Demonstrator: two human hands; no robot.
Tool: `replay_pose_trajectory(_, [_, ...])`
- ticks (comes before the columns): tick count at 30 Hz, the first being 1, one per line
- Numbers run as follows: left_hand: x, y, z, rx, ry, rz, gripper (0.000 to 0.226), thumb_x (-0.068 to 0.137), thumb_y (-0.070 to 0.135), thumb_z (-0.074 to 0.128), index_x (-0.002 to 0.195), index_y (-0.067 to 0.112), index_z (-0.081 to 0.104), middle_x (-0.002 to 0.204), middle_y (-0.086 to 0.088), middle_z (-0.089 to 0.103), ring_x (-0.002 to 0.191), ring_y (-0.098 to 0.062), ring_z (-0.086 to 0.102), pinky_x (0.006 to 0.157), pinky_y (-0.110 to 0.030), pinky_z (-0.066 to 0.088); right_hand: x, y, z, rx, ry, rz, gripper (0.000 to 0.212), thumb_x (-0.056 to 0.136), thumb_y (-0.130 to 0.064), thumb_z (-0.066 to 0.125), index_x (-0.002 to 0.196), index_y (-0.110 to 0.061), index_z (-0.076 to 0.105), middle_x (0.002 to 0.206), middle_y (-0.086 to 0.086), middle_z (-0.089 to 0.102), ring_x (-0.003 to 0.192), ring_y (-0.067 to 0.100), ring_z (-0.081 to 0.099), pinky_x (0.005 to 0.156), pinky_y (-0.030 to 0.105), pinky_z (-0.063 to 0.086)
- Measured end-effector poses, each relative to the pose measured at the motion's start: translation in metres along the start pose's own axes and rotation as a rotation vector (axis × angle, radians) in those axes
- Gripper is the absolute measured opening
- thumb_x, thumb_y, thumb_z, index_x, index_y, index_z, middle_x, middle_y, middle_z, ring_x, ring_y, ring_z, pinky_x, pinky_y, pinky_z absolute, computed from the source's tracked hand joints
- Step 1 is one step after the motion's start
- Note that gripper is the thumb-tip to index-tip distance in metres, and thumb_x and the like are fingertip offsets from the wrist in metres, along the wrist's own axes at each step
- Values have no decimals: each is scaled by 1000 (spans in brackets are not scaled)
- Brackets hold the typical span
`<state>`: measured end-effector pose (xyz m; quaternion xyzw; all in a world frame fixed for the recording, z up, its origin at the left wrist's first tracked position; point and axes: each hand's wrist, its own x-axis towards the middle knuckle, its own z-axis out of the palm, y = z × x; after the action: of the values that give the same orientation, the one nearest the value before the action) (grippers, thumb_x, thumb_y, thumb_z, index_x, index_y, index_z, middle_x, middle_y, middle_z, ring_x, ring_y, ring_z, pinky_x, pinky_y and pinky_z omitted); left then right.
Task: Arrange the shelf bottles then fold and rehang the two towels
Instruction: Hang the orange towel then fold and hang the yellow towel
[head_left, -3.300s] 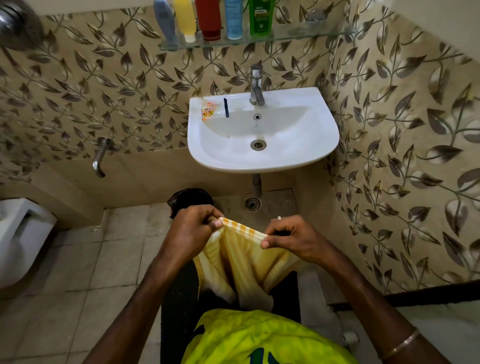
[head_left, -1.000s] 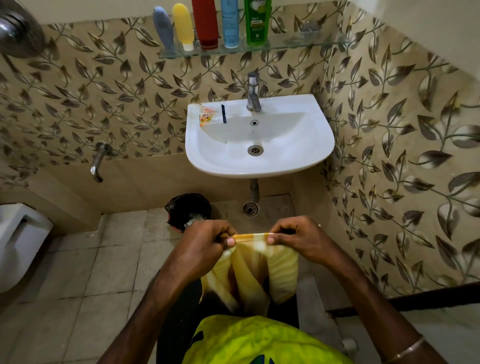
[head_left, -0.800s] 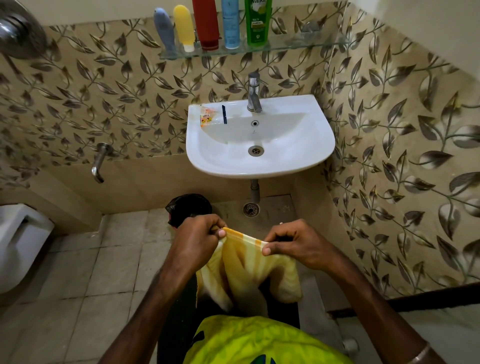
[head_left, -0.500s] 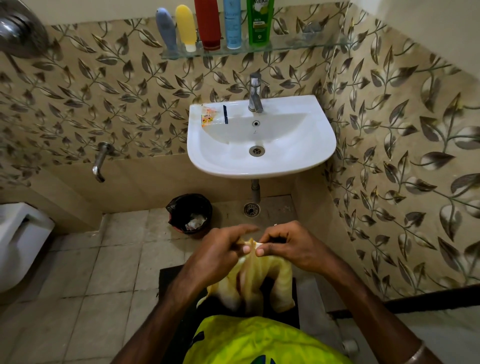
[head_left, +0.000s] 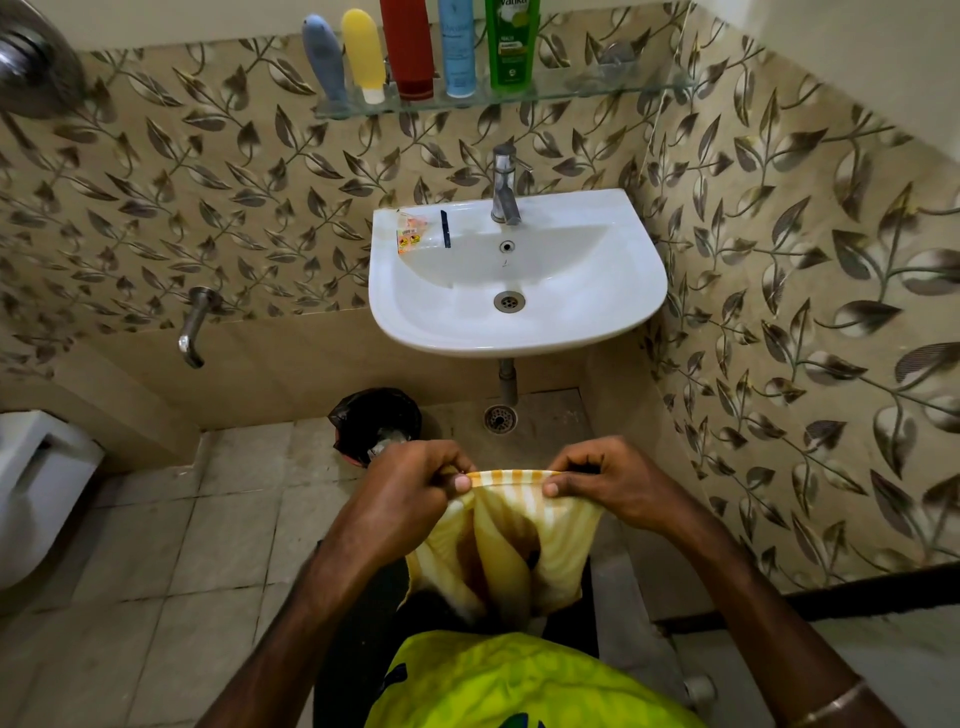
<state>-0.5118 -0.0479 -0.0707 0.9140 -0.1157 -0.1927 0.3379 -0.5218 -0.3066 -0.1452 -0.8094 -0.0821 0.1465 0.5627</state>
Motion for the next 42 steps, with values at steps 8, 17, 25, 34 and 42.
replay_pose_trajectory(8, [13, -9, 2, 9, 83, -69, 13, 95, 14, 63, 96, 23, 71, 91, 8, 68, 87, -4, 61, 66, -20, 47, -4, -8, 4, 35, -47, -77, 5, 82, -19, 82, 88, -20, 81, 82, -2, 76, 75, 9, 70, 67, 23, 52])
replay_pose_trajectory(17, [13, -5, 17, 4, -8, 53, 51, 94, 10, 63, 136, 39, 55, 113, 11, 67, 105, -3, 62, 93, -31, 55, 3, -14, 18, 40, -90, -105, 7, 82, -24, 83, 86, -28, 79, 85, 1, 77, 77, 9, 70, 69, 32, 53])
replay_pose_trajectory(25, [12, 8, 29, 86, -98, 70, 18, 94, 11, 61, 98, 26, 70, 87, 8, 69, 83, -5, 62, 78, -41, 57, 3, -12, 16, -11, -104, -105, 11, 81, -25, 83, 90, -21, 80, 76, -9, 74, 70, 0, 64, 62, 19, 45])
replay_pose_trajectory(34, [12, 0, 16, -7, -71, 36, 14, 94, 14, 62, 95, 24, 73, 92, 6, 72, 89, -8, 65, 82, -42, 57, -1, 4, -13, 41, -21, -25, 10, 82, -15, 82, 91, -14, 81, 87, 2, 78, 80, 9, 71, 73, 23, 55])
replay_pose_trajectory(42, [17, -7, 5, -25, -16, -5, 14, 94, 14, 63, 95, 25, 72, 94, 7, 70, 92, -8, 64, 77, -31, 56, -8, 12, -28, 2, 38, -7, 9, 84, -16, 80, 93, -16, 80, 93, -1, 78, 88, 12, 72, 77, 21, 54])
